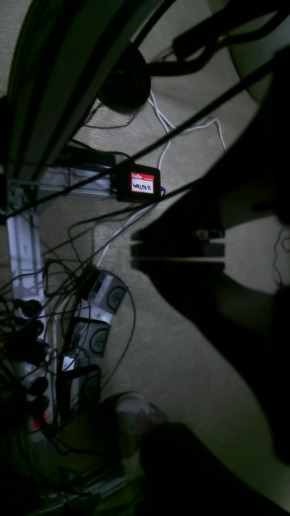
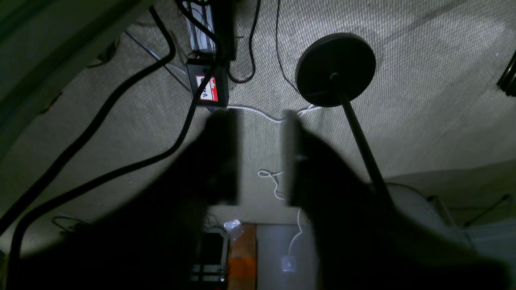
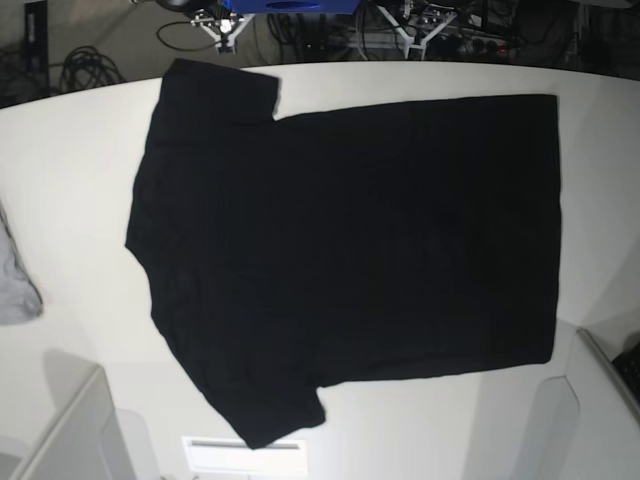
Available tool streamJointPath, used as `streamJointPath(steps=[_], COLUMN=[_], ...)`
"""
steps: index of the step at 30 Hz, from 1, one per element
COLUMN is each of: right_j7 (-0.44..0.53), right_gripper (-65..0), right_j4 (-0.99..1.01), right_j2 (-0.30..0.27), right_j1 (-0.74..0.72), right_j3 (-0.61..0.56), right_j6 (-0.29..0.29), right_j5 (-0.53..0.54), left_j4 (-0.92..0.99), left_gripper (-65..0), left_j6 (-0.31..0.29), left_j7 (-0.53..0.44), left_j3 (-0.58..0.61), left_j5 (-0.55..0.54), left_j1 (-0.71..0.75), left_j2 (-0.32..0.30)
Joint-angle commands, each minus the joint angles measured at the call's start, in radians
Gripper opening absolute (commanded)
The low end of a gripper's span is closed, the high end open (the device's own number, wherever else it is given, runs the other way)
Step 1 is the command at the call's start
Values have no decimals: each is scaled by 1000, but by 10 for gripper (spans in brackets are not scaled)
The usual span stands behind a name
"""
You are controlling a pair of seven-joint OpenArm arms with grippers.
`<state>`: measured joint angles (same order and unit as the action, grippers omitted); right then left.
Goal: Fold the T-shirt properly
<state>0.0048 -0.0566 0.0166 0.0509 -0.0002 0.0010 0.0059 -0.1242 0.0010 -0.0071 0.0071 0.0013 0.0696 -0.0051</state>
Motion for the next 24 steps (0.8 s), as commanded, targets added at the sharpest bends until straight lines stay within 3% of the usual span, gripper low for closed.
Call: streamJointPath(steps=[1,2,5,7,11,18,24], right_j7=[2,2,2,2,2,7,10], right_gripper=[-621,-650,-650,-650,-650,-650,-650], right_j4=[-9,-9,-16,-16,-16,-59,-351], right_j2=[-5,-5,-5,-5,-5,-23,-56], right_j1=[5,8,22,27,40,80,277], right_j3=[-2,-2,-2,-2,-2,2,4], right_j6=[6,6,6,3,3,3,3], right_j5=[-1,-1,-2,-2,-2,1,3], left_j4=[-1,1,-5,-7,-7,-27,-256], left_gripper=[-569,-520,-411,-439,-650,-650,-650], left_j6=[6,6,4,4,4,4,4], left_j7=[0,0,0,0,0,-8,-230], left_j3=[-2,-2,4,0,8,11,11], left_j5=[-1,-1,-1,-1,-1,9,10], left_j1=[3,11,32,39,55,111,330], left_j2=[1,1,1,1,1,-5,-45])
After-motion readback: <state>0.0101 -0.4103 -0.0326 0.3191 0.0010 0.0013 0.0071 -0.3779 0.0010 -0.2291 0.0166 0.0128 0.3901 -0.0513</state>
